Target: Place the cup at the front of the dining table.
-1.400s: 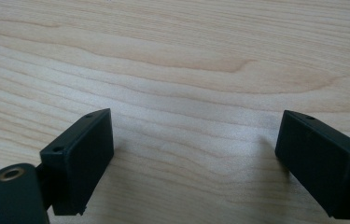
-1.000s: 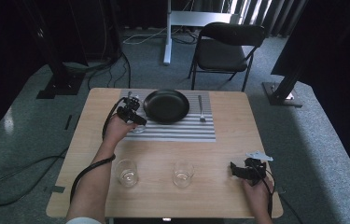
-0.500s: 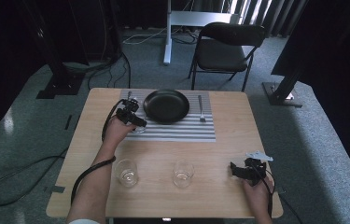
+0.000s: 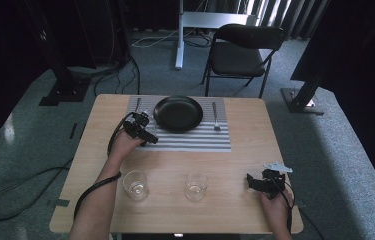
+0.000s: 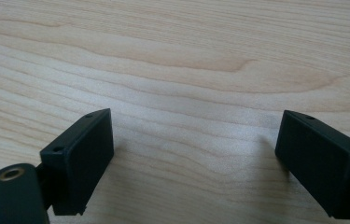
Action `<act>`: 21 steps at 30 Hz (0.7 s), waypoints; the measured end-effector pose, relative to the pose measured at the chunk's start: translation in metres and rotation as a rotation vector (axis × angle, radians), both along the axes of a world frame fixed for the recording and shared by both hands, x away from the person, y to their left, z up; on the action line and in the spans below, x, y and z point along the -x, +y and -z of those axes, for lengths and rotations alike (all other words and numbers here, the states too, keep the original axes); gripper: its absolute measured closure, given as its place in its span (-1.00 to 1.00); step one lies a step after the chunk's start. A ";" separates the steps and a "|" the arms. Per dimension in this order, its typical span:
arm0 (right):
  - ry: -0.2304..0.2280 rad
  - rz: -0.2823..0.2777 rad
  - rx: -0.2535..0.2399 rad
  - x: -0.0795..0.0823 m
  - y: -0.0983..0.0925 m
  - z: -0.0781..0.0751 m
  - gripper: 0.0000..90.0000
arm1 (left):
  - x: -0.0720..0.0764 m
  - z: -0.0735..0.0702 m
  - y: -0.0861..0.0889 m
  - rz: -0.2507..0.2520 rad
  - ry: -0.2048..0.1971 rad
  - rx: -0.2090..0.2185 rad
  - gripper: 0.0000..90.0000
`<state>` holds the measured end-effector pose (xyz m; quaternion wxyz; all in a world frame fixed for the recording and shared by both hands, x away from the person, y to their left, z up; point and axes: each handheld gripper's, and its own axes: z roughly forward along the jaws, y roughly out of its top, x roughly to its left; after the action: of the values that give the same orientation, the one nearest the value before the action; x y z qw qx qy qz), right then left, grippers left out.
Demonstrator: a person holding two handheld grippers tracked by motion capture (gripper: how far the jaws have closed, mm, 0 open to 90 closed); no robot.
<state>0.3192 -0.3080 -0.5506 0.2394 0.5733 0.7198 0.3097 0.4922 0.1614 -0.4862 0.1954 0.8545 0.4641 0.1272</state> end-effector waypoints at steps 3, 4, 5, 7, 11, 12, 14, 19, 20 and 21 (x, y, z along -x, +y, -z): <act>0.000 0.000 0.000 0.000 0.000 0.000 -0.76 | 0.004 -0.001 0.005 -0.013 -0.019 0.026 -1.00; 0.000 0.001 0.000 0.000 0.000 0.000 -0.76 | 0.006 -0.001 0.007 -0.017 -0.021 0.037 -1.00; 0.000 0.000 0.000 0.000 0.000 0.000 -0.76 | 0.007 -0.001 0.009 -0.017 -0.021 0.037 -1.00; 0.000 0.000 0.000 0.000 0.000 0.000 -0.76 | 0.009 0.000 0.011 -0.020 -0.020 0.035 -1.00; 0.000 0.001 0.000 0.000 0.000 0.000 -0.76 | 0.016 0.004 0.019 -0.020 -0.008 0.038 -1.00; 0.000 0.001 0.000 0.000 0.000 0.000 -0.76 | 0.016 0.004 0.019 -0.020 -0.008 0.038 -1.00; 0.000 0.001 -0.001 0.000 0.000 0.000 -0.76 | 0.020 0.005 0.022 -0.025 -0.009 0.038 -1.00; 0.000 0.000 0.000 0.000 0.000 0.000 -0.76 | 0.028 0.006 0.031 -0.035 -0.013 0.054 -1.00; 0.000 0.000 0.000 0.000 0.000 0.000 -0.76 | 0.029 0.007 0.033 -0.035 -0.012 0.056 -1.00; 0.000 0.000 0.000 0.000 0.000 0.000 -0.76 | 0.029 0.007 0.033 -0.035 -0.012 0.056 -1.00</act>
<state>0.3192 -0.3080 -0.5506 0.2393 0.5735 0.7197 0.3098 0.4631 0.1944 -0.4929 0.2196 0.8398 0.4810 0.1227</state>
